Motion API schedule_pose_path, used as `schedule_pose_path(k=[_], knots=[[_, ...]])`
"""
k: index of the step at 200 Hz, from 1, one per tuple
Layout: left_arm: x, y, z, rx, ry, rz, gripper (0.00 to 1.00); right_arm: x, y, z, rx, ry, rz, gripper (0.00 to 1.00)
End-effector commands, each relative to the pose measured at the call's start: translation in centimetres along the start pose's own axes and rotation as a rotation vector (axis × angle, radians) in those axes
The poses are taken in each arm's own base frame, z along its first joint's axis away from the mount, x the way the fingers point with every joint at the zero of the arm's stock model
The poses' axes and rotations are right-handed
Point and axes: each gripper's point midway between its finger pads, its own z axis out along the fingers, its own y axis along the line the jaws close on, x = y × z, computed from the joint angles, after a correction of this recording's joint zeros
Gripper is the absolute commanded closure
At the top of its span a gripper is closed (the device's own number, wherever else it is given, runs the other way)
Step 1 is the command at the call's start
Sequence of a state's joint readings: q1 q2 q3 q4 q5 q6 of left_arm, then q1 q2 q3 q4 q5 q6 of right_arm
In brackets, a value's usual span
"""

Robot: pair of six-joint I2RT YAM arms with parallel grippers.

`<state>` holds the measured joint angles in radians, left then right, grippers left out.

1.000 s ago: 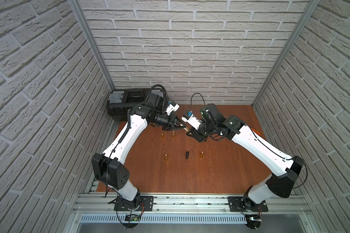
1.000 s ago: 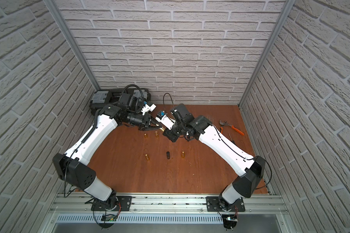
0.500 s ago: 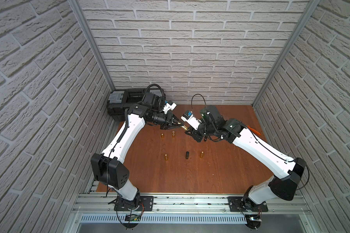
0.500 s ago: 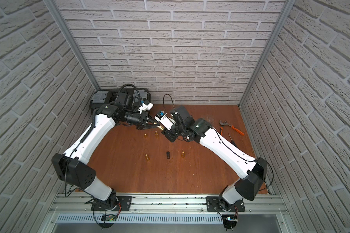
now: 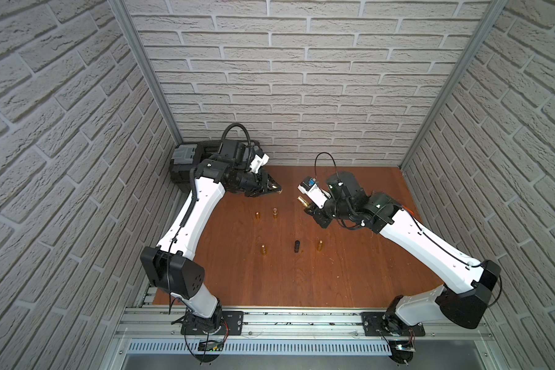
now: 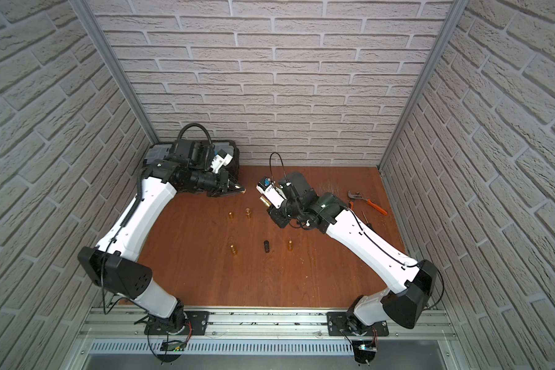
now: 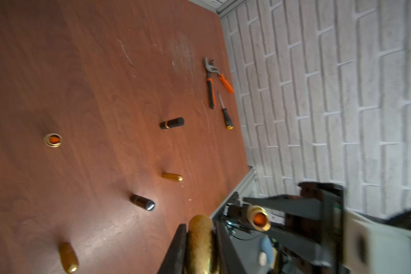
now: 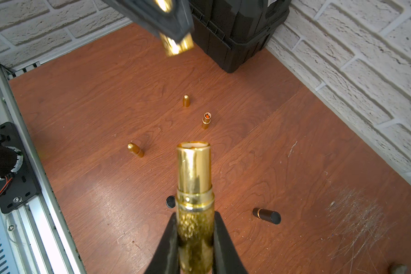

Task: Open the lipstick cap
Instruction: Open the cover of the lipstick, then place the cover at the center of the board.

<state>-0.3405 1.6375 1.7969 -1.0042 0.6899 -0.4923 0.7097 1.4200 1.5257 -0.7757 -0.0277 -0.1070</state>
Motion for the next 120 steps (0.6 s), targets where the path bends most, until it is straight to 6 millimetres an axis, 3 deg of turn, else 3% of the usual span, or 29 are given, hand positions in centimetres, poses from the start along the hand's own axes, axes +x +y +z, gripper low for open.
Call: schedule_pose_path(k=[1, 17, 59, 120], knots=[[-0.7, 5.9, 4.1, -0.293, 0.036, 0.041, 0.92, -1.6, -0.8, -3.3, 0.048, -0.085, 0.023, 0.97], [-1.2, 8.2, 6.5, -0.419, 0.061, 0.09, 0.93, -1.3, -1.1, -4.5, 0.071, -0.09, 0.025, 0.97], [-1.8, 11.8, 12.5, -0.594, 0.076, 0.188, 0.92, 0.3, -2.1, -6.1, 0.141, -0.085, 0.047, 0.97], [-0.1, 14.2, 18.6, -0.678, 0.152, 0.256, 0.91, 1.2, -2.6, -6.0, 0.175, -0.071, 0.057, 0.97]])
